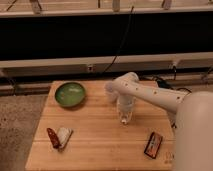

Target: Stand the bottle upright

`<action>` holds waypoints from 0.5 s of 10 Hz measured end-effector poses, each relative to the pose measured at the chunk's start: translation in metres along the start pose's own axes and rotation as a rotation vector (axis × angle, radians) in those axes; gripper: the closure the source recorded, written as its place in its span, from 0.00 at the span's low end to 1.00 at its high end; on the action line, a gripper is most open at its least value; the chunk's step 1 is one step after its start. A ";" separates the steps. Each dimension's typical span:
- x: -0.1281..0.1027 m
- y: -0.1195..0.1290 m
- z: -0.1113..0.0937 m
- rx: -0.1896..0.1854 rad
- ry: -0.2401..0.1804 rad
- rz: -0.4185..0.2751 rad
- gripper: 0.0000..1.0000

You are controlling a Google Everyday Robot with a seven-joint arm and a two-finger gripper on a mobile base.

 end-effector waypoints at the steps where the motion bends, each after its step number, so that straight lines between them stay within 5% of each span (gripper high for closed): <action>1: 0.000 0.000 -0.003 0.004 -0.004 0.009 1.00; 5: -0.003 -0.002 -0.052 0.016 -0.017 0.103 1.00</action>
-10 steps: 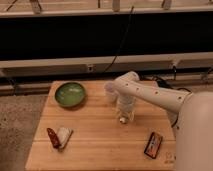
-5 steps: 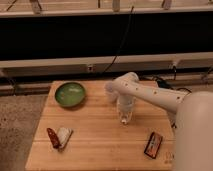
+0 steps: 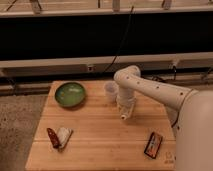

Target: Stand the bottle upright

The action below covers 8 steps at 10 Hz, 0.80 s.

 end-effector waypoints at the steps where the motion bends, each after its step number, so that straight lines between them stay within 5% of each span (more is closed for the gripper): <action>1: -0.001 0.000 -0.015 -0.002 -0.009 0.037 1.00; 4: -0.002 -0.002 -0.030 -0.007 -0.027 0.101 1.00; 8: -0.033 -0.004 -0.068 0.000 -0.121 0.139 1.00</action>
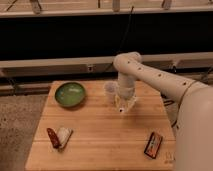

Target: Stand the bottle upright

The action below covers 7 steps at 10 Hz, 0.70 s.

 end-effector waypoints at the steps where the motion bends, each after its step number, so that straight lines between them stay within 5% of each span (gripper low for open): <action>1: -0.010 -0.001 -0.008 0.011 -0.007 0.010 1.00; 3: -0.025 -0.003 -0.021 0.033 0.012 0.047 1.00; 7: -0.034 -0.004 -0.028 0.100 0.117 0.264 1.00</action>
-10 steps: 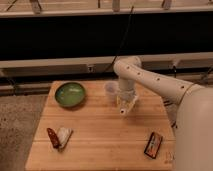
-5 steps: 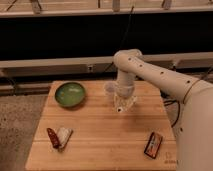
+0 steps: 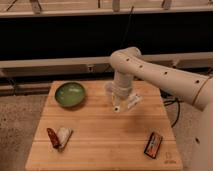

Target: Stand the bottle upright

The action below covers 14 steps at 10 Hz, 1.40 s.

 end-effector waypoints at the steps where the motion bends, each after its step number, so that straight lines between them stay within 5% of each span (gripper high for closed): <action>1: 0.000 0.000 0.000 0.012 0.012 0.032 1.00; 3: 0.000 -0.002 -0.002 0.030 0.007 0.061 1.00; 5: 0.001 -0.004 -0.004 0.038 -0.043 0.077 1.00; 10: 0.013 -0.009 -0.013 0.066 -0.266 0.099 1.00; 14: 0.009 -0.015 -0.025 0.133 -0.312 0.088 1.00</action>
